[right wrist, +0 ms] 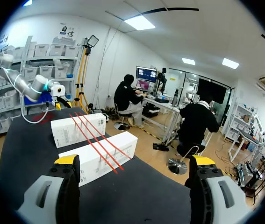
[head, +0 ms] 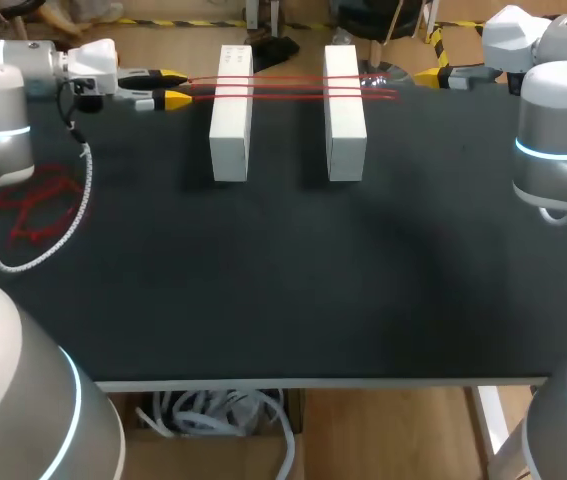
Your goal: Grab the tape and strap the tape.
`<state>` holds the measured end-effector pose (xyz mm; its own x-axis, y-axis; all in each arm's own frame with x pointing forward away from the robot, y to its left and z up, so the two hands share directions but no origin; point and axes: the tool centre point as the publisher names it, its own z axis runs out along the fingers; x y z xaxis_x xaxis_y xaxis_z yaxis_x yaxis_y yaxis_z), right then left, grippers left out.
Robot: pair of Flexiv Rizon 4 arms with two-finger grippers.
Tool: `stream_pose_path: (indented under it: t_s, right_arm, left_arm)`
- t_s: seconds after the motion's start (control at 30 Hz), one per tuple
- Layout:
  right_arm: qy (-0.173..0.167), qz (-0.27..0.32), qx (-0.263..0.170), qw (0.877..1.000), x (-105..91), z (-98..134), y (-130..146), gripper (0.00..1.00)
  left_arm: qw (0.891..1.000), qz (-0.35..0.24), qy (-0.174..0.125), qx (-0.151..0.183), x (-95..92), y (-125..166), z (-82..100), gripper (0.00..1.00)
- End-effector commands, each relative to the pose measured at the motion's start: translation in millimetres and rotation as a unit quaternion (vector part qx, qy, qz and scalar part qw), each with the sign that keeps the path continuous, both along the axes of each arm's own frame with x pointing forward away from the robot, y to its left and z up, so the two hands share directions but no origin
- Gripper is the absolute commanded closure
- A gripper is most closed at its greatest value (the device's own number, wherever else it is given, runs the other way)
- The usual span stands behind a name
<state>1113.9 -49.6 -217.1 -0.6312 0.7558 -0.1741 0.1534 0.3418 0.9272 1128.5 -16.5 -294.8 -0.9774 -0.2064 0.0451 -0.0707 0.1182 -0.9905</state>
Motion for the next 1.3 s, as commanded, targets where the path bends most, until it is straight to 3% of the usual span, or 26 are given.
stream_pose_path:
  t_s: [0.03,1.3]
  right_arm:
    - [0.001,0.000,-0.001,1.000,0.2,0.4,-0.3,0.00]
    - [0.001,0.000,-0.001,1.000,0.2,0.4,-0.3,0.00]
  left_arm:
    - [1.000,-0.013,0.000,-0.008,7.6,-0.5,-8.1,0.60]
    - [0.999,-0.022,0.009,-0.022,16.7,-6.6,-34.5,0.70]
